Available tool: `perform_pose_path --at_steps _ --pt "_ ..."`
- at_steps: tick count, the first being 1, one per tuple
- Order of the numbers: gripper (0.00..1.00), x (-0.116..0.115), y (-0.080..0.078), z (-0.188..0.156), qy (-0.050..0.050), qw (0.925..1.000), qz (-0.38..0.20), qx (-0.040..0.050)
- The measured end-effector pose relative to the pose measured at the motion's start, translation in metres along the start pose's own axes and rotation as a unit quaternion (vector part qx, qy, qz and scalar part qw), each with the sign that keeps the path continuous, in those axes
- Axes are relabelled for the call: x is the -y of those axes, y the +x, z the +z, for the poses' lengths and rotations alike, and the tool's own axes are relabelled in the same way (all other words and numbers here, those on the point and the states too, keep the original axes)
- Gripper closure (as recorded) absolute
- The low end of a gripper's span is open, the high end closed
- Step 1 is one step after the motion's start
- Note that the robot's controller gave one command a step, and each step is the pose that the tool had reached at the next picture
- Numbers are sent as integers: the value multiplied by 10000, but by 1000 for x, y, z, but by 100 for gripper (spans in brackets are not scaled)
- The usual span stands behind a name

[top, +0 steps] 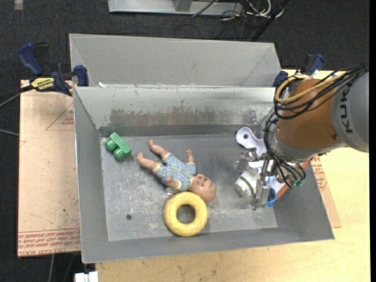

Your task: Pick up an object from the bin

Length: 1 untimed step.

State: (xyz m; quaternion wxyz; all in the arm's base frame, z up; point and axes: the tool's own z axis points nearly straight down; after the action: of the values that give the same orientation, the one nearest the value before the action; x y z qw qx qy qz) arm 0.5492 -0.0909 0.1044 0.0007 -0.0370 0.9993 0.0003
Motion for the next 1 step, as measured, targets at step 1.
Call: perform_pose_path --at_steps 1 --pt "0 -40 2 4 -1 9999 148 -24"
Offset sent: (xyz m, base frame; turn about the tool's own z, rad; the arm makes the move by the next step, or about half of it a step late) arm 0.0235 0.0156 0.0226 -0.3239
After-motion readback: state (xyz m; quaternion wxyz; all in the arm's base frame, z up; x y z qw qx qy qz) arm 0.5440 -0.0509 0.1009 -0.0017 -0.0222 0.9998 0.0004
